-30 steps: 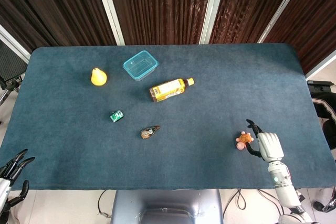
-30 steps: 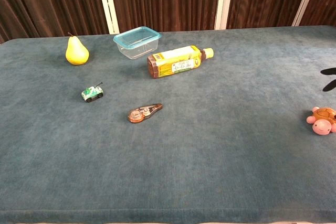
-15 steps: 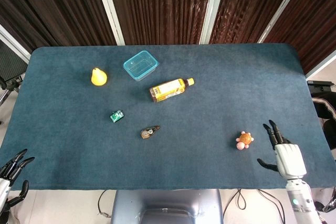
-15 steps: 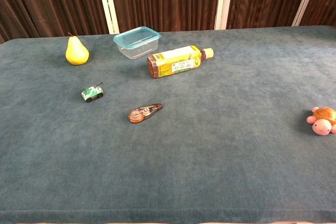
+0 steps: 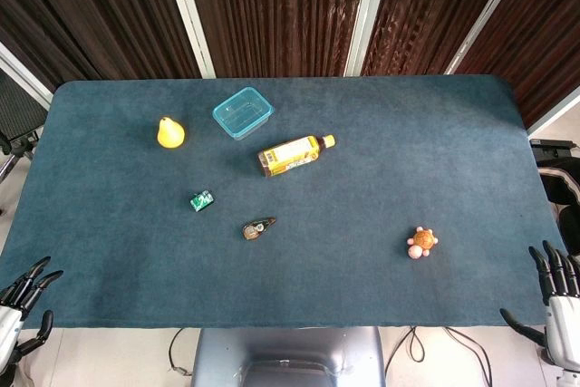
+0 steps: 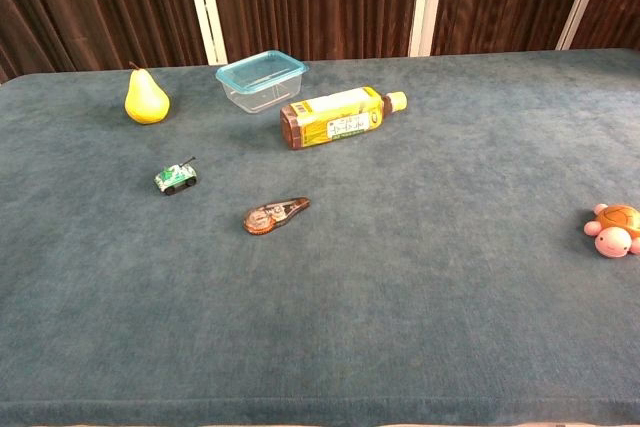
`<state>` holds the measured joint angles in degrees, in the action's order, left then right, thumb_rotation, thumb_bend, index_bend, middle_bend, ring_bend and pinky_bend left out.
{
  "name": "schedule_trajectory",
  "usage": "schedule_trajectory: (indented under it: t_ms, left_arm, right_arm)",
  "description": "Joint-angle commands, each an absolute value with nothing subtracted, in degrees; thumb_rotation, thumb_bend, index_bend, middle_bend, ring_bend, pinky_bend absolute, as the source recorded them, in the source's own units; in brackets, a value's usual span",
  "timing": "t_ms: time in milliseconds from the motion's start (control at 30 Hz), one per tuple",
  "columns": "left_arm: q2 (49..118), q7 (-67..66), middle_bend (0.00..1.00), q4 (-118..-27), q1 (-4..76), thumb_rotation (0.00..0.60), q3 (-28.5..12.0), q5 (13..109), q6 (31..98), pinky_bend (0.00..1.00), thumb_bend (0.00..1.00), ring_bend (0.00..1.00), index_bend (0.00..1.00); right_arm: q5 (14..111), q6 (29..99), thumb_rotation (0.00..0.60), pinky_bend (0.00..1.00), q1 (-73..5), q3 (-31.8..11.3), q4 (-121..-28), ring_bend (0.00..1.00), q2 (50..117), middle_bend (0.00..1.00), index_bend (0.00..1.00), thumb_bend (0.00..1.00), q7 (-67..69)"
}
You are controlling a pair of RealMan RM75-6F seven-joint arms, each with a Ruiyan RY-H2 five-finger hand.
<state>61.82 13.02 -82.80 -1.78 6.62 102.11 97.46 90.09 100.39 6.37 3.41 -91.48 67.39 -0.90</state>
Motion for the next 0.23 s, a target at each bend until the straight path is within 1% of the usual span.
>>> schedule_trajectory:
  t_ms: [33,233]
  left_arm:
    - [61.8,12.9,0.02,-83.0,-1.7,0.6,6.6,102.1,97.4,0.36,0.59,0.15,0.17]
    - [61.8,12.9,0.02,-83.0,-1.6,0.6,6.5,102.0,97.2,0.36,0.59,0.15,0.17]
  right_arm:
    - [90.1,99.7,0.6,0.02,6.4,3.4,-91.5,0.0,67.3,0.0,0.0,0.12,-1.1]
    - [89.6,97.7,0.6,0.02,6.3,3.3,-92.1,0.0,67.0,0.0,0.0,0.12,-1.7]
